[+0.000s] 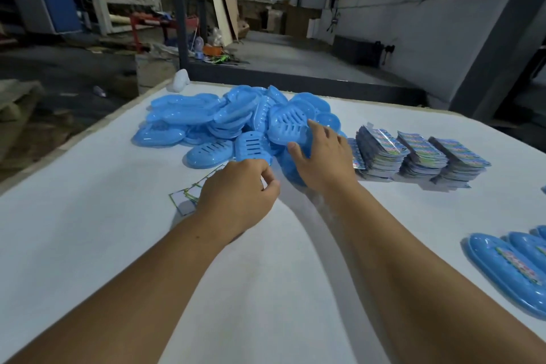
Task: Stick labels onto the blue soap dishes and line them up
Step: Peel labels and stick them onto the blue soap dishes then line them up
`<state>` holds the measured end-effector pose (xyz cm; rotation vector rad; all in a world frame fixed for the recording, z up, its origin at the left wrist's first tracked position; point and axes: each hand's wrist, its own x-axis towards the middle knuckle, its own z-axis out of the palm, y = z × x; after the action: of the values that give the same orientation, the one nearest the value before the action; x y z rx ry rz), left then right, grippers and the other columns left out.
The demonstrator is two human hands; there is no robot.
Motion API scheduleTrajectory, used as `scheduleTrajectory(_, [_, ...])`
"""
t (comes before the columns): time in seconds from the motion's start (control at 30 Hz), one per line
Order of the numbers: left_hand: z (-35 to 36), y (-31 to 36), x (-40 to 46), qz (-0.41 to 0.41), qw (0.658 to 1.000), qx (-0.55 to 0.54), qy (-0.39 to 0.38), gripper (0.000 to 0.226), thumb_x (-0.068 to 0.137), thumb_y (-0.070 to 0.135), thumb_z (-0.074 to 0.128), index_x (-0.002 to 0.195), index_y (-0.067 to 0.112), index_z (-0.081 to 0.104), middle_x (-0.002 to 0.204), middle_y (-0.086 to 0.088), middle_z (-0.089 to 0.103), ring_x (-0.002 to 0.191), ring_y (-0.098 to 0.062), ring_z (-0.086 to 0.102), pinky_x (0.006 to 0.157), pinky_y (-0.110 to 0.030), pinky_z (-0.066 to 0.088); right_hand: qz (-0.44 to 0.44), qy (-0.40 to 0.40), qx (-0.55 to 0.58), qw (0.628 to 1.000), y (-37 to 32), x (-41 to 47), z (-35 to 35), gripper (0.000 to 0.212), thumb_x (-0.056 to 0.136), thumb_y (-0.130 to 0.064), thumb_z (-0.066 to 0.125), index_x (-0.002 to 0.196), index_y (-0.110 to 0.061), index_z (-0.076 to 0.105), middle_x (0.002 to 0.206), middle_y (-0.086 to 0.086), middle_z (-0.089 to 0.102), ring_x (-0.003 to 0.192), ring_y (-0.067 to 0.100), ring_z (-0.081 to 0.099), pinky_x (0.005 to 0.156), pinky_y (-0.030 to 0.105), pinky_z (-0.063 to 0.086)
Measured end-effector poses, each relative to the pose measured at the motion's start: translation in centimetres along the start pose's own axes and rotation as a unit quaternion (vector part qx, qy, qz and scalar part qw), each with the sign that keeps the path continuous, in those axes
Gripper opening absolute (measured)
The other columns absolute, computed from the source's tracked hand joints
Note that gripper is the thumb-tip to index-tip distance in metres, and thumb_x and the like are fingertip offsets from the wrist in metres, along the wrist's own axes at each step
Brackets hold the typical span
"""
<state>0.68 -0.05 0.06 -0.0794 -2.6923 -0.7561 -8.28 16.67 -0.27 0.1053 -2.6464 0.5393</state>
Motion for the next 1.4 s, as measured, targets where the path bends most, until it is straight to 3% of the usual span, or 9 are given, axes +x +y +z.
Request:
scheduleTrajectory(0.27, [-0.5, -0.6, 0.6, -0.005, 0.999, -0.039, 0.032, 0.015, 0.088, 0.046, 0.066, 0.092, 0.032, 0.062, 0.078, 0.013, 0.063, 0.083, -0.016, 0.063, 0.070, -0.032, 0.048, -0.035, 0.045, 0.106, 0.993, 0.2, -1.5, -1.8, 0.064, 0.093, -0.054, 0.063, 0.149, -0.034, 0.039, 0.148, 0.001, 0.045, 0.131, 0.027, 0.035, 0.107, 0.036, 0.030])
scheduleTrajectory(0.4, [-0.8, -0.7, 0.8, 0.006, 0.991, -0.124, 0.048, 0.068, 0.075, 0.063, 0.075, 0.132, 0.034, 0.051, 0.125, 0.014, 0.055, 0.108, -0.009, 0.057, 0.090, -0.035, 0.051, -0.080, -0.038, 0.204, 0.975, 1.3, -4.2, -4.0, 0.067, 0.086, -0.047, 0.074, 0.145, -0.033, 0.045, 0.140, -0.005, 0.053, 0.129, 0.017, 0.047, 0.109, 0.033, 0.039])
scheduleTrajectory(0.5, [-0.9, -0.7, 0.8, 0.054, 0.991, -0.116, -0.026, 0.087, 0.071, 0.063, 0.080, 0.145, 0.035, 0.042, 0.142, 0.013, 0.049, 0.126, -0.008, 0.049, 0.099, -0.028, 0.042, -0.101, -0.112, 0.225, 0.963, 2.2, -6.5, -4.8, 0.066, 0.082, -0.048, 0.079, 0.140, -0.032, 0.051, 0.122, -0.021, 0.056, 0.104, -0.013, 0.052, 0.085, 0.007, 0.041])
scheduleTrajectory(0.67, [-0.7, -0.3, -0.5, 0.089, 0.975, -0.118, -0.168, 0.070, 0.072, 0.057, 0.082, 0.134, 0.045, 0.050, 0.118, 0.029, 0.055, 0.110, 0.010, 0.054, 0.081, -0.005, 0.037, -0.060, -0.180, 0.249, 0.950, 2.9, -7.4, -5.3, 0.058, 0.071, -0.046, 0.087, 0.121, -0.038, 0.058, 0.107, -0.022, 0.059, 0.075, -0.010, 0.058, 0.058, 0.011, 0.045])
scheduleTrajectory(0.8, [-0.6, 0.1, -0.6, 0.104, 0.974, -0.089, -0.181, 0.047, 0.076, 0.046, 0.081, 0.119, 0.042, 0.061, 0.113, 0.021, 0.059, 0.100, 0.003, 0.057, 0.079, -0.012, 0.041, -0.060, -0.232, 0.210, 0.948, 3.0, -7.1, -5.5, 0.051, 0.067, -0.041, 0.092, 0.110, -0.035, 0.064, 0.105, -0.012, 0.063, 0.061, -0.001, 0.056, 0.055, 0.016, 0.045])
scheduleTrajectory(0.93, [-0.6, 0.7, -0.9, 0.125, 0.973, -0.063, -0.181, 0.037, 0.079, 0.039, 0.077, 0.112, 0.041, 0.061, 0.109, 0.017, 0.055, 0.102, -0.004, 0.051, 0.081, -0.017, 0.039, -0.029, -0.247, 0.249, 0.936, 3.2, -6.8, -6.2, 0.037, 0.076, -0.036, 0.087, 0.107, -0.031, 0.068, 0.100, -0.010, 0.067, 0.062, 0.000, 0.057, 0.058, 0.020, 0.049])
scheduleTrajectory(1.07, [-0.8, 0.7, -1.0, 0.121, 0.971, -0.054, -0.196, 0.035, 0.079, 0.039, 0.074, 0.108, 0.047, 0.056, 0.101, 0.024, 0.050, 0.095, 0.009, 0.048, 0.069, -0.008, 0.032, 0.003, -0.030, 0.180, 0.983, 3.9, -5.5, -6.5, 0.029, 0.087, -0.027, 0.073, 0.116, -0.028, 0.066, 0.116, -0.013, 0.068, 0.072, -0.001, 0.062, 0.076, 0.018, 0.047])
scheduleTrajectory(1.2, [-0.9, 0.8, -1.0, 0.120, 0.969, -0.051, -0.212, 0.034, 0.080, 0.041, 0.073, 0.106, 0.049, 0.053, 0.108, 0.019, 0.053, 0.101, 0.008, 0.046, 0.073, -0.010, 0.034, 0.033, 0.004, 0.042, 0.999, 5.1, -4.5, -5.9, 0.052, 0.095, -0.025, 0.060, 0.146, -0.020, 0.051, 0.145, -0.001, 0.055, 0.125, 0.021, 0.056, 0.098, 0.033, 0.042])
scheduleTrajectory(1.4, [-0.9, 0.9, -1.1, 0.106, 0.972, -0.054, -0.203, 0.036, 0.075, 0.042, 0.074, 0.106, 0.048, 0.057, 0.104, 0.022, 0.053, 0.092, 0.013, 0.050, 0.070, -0.011, 0.036, 0.034, -0.027, -0.047, 0.998, 5.8, -4.3, -4.9, 0.018, 0.096, -0.028, 0.054, 0.108, -0.020, 0.064, 0.114, 0.002, 0.064, 0.106, 0.029, 0.061, 0.070, 0.035, 0.043])
